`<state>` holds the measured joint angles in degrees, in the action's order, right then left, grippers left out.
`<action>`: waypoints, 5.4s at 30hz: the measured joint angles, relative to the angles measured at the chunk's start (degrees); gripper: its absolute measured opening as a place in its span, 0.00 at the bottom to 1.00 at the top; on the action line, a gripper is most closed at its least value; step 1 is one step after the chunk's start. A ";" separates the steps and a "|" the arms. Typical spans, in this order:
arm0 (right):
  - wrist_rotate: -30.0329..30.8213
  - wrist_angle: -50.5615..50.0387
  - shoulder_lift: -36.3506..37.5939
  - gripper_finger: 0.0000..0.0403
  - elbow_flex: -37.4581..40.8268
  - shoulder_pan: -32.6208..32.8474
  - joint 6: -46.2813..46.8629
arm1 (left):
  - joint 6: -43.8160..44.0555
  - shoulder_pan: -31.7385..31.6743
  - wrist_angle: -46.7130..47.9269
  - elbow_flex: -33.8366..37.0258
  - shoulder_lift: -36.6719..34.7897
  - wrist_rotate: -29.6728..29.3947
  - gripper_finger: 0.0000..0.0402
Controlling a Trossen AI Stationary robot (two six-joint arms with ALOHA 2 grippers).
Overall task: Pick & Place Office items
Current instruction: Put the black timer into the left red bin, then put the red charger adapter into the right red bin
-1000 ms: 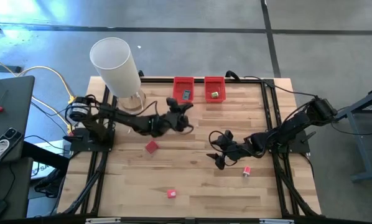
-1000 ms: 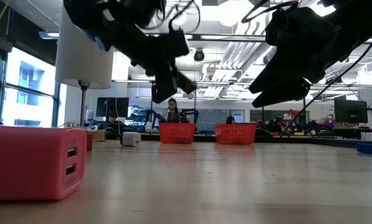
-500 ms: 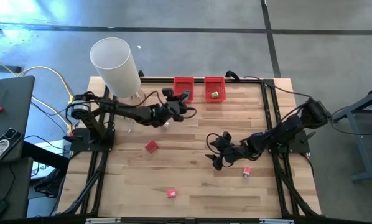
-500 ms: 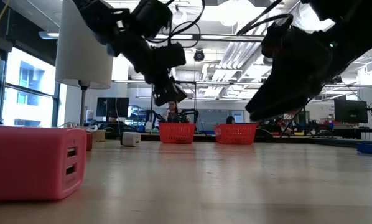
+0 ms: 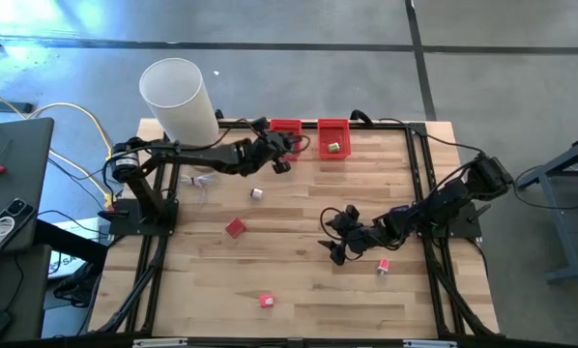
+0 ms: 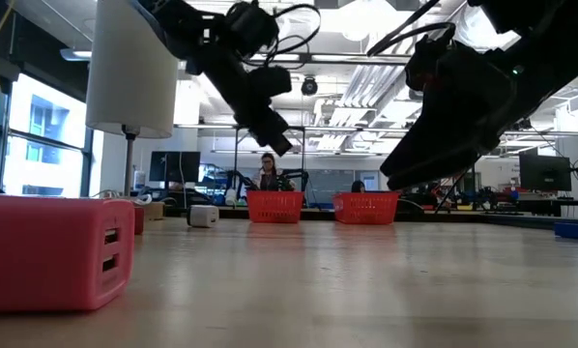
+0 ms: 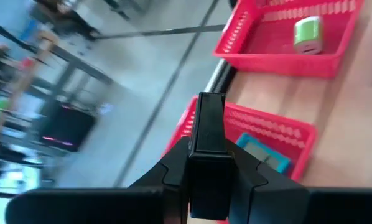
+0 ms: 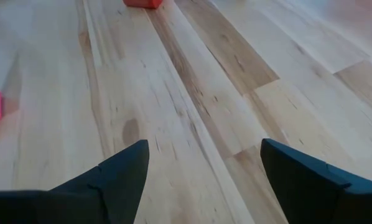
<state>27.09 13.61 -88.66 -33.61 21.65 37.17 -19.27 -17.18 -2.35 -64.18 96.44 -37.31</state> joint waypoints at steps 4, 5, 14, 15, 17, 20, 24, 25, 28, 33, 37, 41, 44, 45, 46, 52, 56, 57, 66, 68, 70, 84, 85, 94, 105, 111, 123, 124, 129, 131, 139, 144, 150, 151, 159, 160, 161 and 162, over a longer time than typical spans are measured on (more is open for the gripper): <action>-0.19 0.28 0.00 0.74 0.00 0.00 0.04 | 5.59 -3.19 1.02 0.04 1.35 3.04 0.13; -0.19 0.30 0.00 0.74 0.00 0.00 0.04 | 6.38 -3.76 0.14 0.00 2.05 3.27 0.13; -0.27 0.72 0.04 0.74 0.00 0.09 0.07 | 12.17 -6.09 -4.01 0.02 8.06 6.11 0.13; -0.40 0.75 0.04 0.74 0.00 0.11 0.07 | 12.56 -6.13 -4.56 0.02 8.55 5.91 0.13; -0.43 0.63 0.04 0.74 0.00 0.11 0.07 | 13.41 -6.37 -6.89 0.02 9.61 5.70 0.13; -0.43 0.55 0.04 0.74 0.00 0.11 0.02 | 14.58 -6.52 -9.34 0.02 11.18 5.71 0.13; -0.44 0.29 0.04 0.74 0.00 0.11 -0.01 | 14.30 -6.95 -9.79 0.02 12.54 5.73 0.13; -0.44 0.27 0.04 0.74 0.00 0.11 -0.02 | 13.93 -7.13 -9.91 0.02 12.79 5.74 0.13; -0.46 0.07 0.04 0.74 0.00 0.11 0.00 | 15.93 -7.58 -9.92 0.02 13.12 7.94 0.14; -0.48 0.00 0.04 0.74 0.00 0.11 -0.36 | 19.15 -8.63 -10.20 0.02 13.14 9.69 0.20; -0.63 -0.07 0.04 0.74 0.00 0.11 -0.47 | 19.34 -9.08 -10.22 0.02 13.14 9.48 0.24; -0.63 -0.09 0.04 0.74 0.00 0.11 -0.90 | 19.32 -9.00 -10.20 0.02 13.14 9.50 0.25; -0.65 -0.09 0.04 0.74 0.00 0.11 -1.01 | 19.32 -8.80 -10.58 0.02 13.14 9.48 0.26; -0.65 -0.09 0.04 0.74 0.00 0.11 -1.01 | 19.30 -8.80 -10.79 0.02 13.14 9.48 0.26; -0.65 -0.09 0.04 0.74 0.00 0.11 -1.01 | 19.32 -8.79 -11.04 0.02 13.14 9.50 0.26; -0.65 -0.13 0.04 0.74 0.00 0.11 -1.03 | 15.88 -6.37 -11.35 0.07 11.37 8.94 0.26; -0.65 -0.15 0.04 0.74 0.00 0.11 -1.21 | 9.15 -3.61 -11.39 0.07 9.52 8.84 0.26; -0.66 -0.15 0.04 0.74 0.00 0.11 -1.22 | 7.73 -2.63 -10.93 0.07 8.97 8.65 0.26; -0.42 -1.51 0.04 0.74 0.00 0.11 -1.22 | -4.41 12.05 3.50 0.07 -0.69 4.48 0.26; -0.38 -1.52 0.04 0.74 0.00 0.11 -1.22 | -4.87 15.81 5.54 0.07 -2.74 0.67 0.26; -0.37 -1.55 0.04 0.74 0.00 0.11 -1.22 | -4.34 19.47 5.02 0.07 -3.87 -3.80 0.26; -3.13 -0.90 0.06 0.74 0.00 0.11 0.06 | -13.08 29.16 4.04 0.07 -4.77 -21.83 0.26; -3.33 -0.90 0.05 0.74 0.00 0.13 0.25 | -13.64 29.56 4.05 0.07 -4.77 -22.50 0.26; -4.08 -0.90 0.07 0.74 0.00 0.15 0.31 | -14.84 32.50 3.80 0.07 -4.74 -22.83 0.33; -3.54 -0.90 0.06 0.74 0.00 0.15 0.31 | -13.51 32.64 3.59 0.07 -4.72 -25.27 0.57; -3.49 -0.90 0.05 0.74 0.00 0.15 0.20 | -12.33 32.64 3.17 0.07 -4.68 -34.33 0.63; -3.06 -0.92 0.07 0.74 0.00 0.11 -0.98 | -7.30 33.05 3.22 0.07 -4.68 -46.52 0.64; -3.08 -0.92 0.04 0.74 0.00 0.11 -1.01 | -4.95 33.04 3.25 0.07 -4.68 -46.75 0.64; -3.99 -0.94 0.07 0.74 0.00 0.15 -0.99 | -1.75 32.38 2.91 0.07 -4.68 -43.94 0.64; -4.54 -0.94 0.06 0.74 0.00 0.15 -1.01 | -2.58 31.83 2.89 0.07 -4.68 -42.06 0.64; -4.54 -0.94 0.07 0.74 0.00 0.13 -0.99 | -3.02 30.33 2.79 0.07 -4.68 -36.91 0.64; -4.59 -1.09 0.04 0.74 0.00 0.13 -1.00 | -0.92 33.38 3.83 0.07 -4.93 -36.54 0.64; -4.66 -1.33 0.07 0.74 0.02 0.74 -0.98 | 2.57 39.17 14.95 0.07 -7.35 -31.77 0.64; -4.59 -1.34 0.07 0.74 0.02 0.90 -0.98 | 5.23 39.87 18.35 0.07 -8.04 -31.46 0.64; -4.54 -0.46 0.07 0.74 0.02 0.85 -1.42 | 27.03 40.21 46.40 0.72 -14.82 -6.31 0.64; -4.54 -0.42 0.07 0.74 0.02 0.85 -1.49 | 28.72 39.92 46.91 1.28 -15.53 -4.04 0.64; -4.53 -0.39 0.07 0.74 0.02 0.85 -1.70 | 29.96 39.72 46.91 1.97 -16.27 -2.71 0.64; -4.54 -0.05 0.07 0.74 0.02 0.86 -2.03 | 31.14 39.65 46.74 2.84 -17.08 -1.93 0.64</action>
<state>22.55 13.55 -88.60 -33.58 22.51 35.14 11.88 22.47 44.39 -61.34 79.36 -39.24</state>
